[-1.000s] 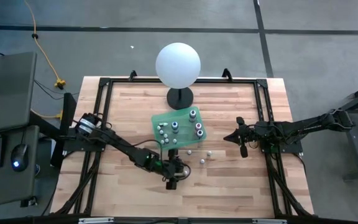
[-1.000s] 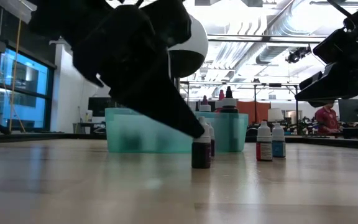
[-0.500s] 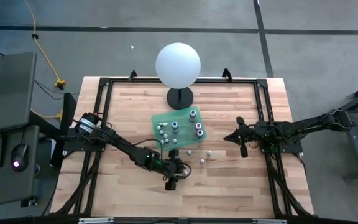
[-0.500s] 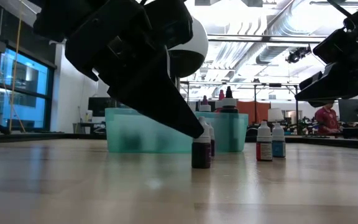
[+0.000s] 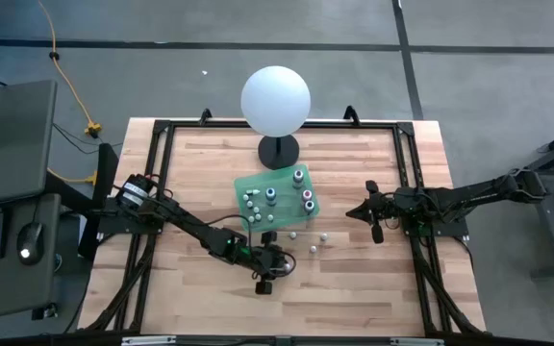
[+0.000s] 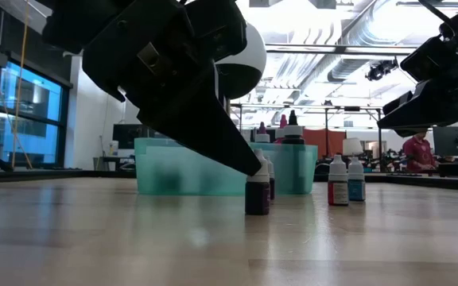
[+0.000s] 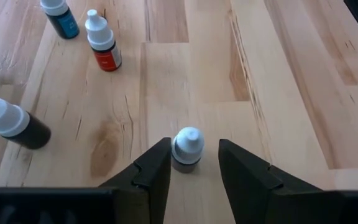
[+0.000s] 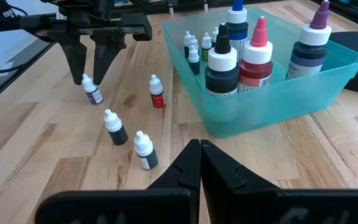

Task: Pick & Place food coloring
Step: Put the small purple food coloring bottle into the bin

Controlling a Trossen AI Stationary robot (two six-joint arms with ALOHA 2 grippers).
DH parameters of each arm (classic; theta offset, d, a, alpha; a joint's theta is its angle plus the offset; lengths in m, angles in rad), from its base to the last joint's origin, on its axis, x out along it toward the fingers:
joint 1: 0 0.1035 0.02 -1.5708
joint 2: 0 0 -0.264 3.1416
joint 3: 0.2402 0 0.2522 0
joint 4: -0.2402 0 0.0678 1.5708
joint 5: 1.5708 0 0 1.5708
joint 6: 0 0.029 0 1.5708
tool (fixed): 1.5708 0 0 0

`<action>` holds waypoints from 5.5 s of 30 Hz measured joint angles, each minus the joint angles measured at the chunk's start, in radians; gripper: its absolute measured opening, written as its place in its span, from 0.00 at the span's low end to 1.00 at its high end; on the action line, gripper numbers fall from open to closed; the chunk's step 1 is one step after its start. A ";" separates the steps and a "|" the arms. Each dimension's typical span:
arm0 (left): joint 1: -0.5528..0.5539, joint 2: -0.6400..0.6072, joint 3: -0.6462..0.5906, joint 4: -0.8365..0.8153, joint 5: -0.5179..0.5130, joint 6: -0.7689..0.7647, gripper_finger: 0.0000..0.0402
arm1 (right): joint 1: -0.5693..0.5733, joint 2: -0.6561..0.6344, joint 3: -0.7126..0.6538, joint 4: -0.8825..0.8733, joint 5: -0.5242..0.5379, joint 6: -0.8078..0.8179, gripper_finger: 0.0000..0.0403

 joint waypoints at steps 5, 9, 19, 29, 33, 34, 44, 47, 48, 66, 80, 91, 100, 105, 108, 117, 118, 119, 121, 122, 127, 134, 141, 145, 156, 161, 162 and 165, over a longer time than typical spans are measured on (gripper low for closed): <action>0.000 0.000 0.000 0.025 -0.003 0.000 0.33 | 0.000 0.000 0.000 0.000 0.000 0.000 0.01; 0.000 0.000 0.000 0.023 -0.003 0.000 0.33 | 0.000 0.000 0.000 0.000 0.000 0.000 0.01; 0.000 0.000 -0.001 0.016 -0.004 0.000 0.33 | 0.000 0.000 0.000 0.000 0.000 0.000 0.01; 0.000 0.013 0.000 0.042 -0.006 0.000 0.33 | 0.000 0.000 0.000 0.000 0.000 0.000 0.01; 0.000 0.038 0.000 0.054 0.001 -0.030 0.33 | 0.000 0.000 0.000 0.000 0.000 0.000 0.01; 0.000 0.042 0.001 0.049 -0.003 -0.041 0.33 | 0.000 0.000 0.000 0.000 0.000 0.000 0.01; 0.001 0.043 0.000 0.059 -0.034 -0.048 0.33 | 0.000 0.000 0.000 0.000 0.000 0.000 0.01; 0.000 0.043 0.000 0.050 -0.023 -0.048 0.32 | 0.000 0.000 0.000 0.000 0.000 0.000 0.01; 0.000 0.043 -0.001 0.052 -0.023 -0.048 0.30 | 0.000 0.000 0.000 0.000 0.000 0.000 0.01; 0.000 0.027 -0.001 0.103 -0.108 -0.079 0.10 | 0.000 0.000 0.000 0.000 0.000 0.000 0.01; 0.026 -0.253 0.007 -0.111 -0.659 -0.215 0.10 | 0.000 0.000 0.000 0.000 0.000 0.000 0.01; 0.129 -0.341 0.006 -0.423 -0.598 -0.467 0.10 | 0.000 0.000 0.000 0.003 0.000 0.000 0.01; 0.191 -0.324 0.006 -0.482 -0.441 -0.323 0.10 | 0.000 0.000 0.000 0.000 0.000 0.000 0.01; 0.213 -0.301 0.005 -0.429 -0.355 -0.246 0.10 | 0.000 0.000 0.000 0.000 0.000 0.000 0.01; 0.212 -0.262 0.008 -0.334 -0.315 -0.149 0.10 | 0.000 0.000 0.000 0.000 0.000 0.000 0.01; 0.246 -0.180 0.006 -0.255 -0.250 -0.091 0.10 | 0.000 0.000 0.000 -0.002 0.000 0.000 0.01; 0.252 -0.180 0.005 -0.243 -0.244 -0.092 0.10 | 0.000 -0.001 0.000 -0.002 0.000 0.000 0.01; 0.262 -0.179 0.005 -0.229 -0.239 -0.092 0.10 | 0.000 -0.001 0.000 -0.001 0.000 0.000 0.01; 0.278 -0.176 0.007 -0.221 -0.235 -0.100 0.10 | 0.000 0.000 0.000 0.002 0.000 0.000 0.01; 0.291 -0.175 0.006 -0.218 -0.221 -0.107 0.10 | 0.000 -0.001 0.000 0.000 0.000 0.000 0.01; 0.330 -0.159 0.009 -0.160 -0.156 -0.148 0.10 | 0.000 0.000 0.000 0.001 0.000 0.000 0.01; 0.327 -0.137 0.005 -0.163 -0.184 -0.205 0.10 | 0.000 0.000 0.000 0.001 0.000 0.000 0.01; 0.327 -0.097 0.008 -0.139 -0.160 -0.189 0.10 | 0.000 0.000 0.000 0.001 0.000 0.000 0.01; 0.327 -0.088 0.007 -0.141 -0.156 -0.189 0.10 | 0.000 0.000 0.000 0.000 0.000 0.000 0.01; 0.327 -0.061 0.007 -0.145 -0.135 -0.194 0.12 | 0.000 0.000 0.000 0.000 0.000 0.000 0.01; 0.327 -0.055 0.006 -0.146 -0.135 -0.205 0.15 | 0.000 0.000 0.000 0.000 0.000 0.000 0.01; 0.327 -0.055 0.006 -0.149 -0.135 -0.206 0.15 | 0.000 0.000 0.000 0.000 0.000 0.000 0.01; 0.327 -0.055 0.006 -0.149 -0.135 -0.205 0.16 | 0.000 0.000 0.000 0.000 0.000 0.000 0.01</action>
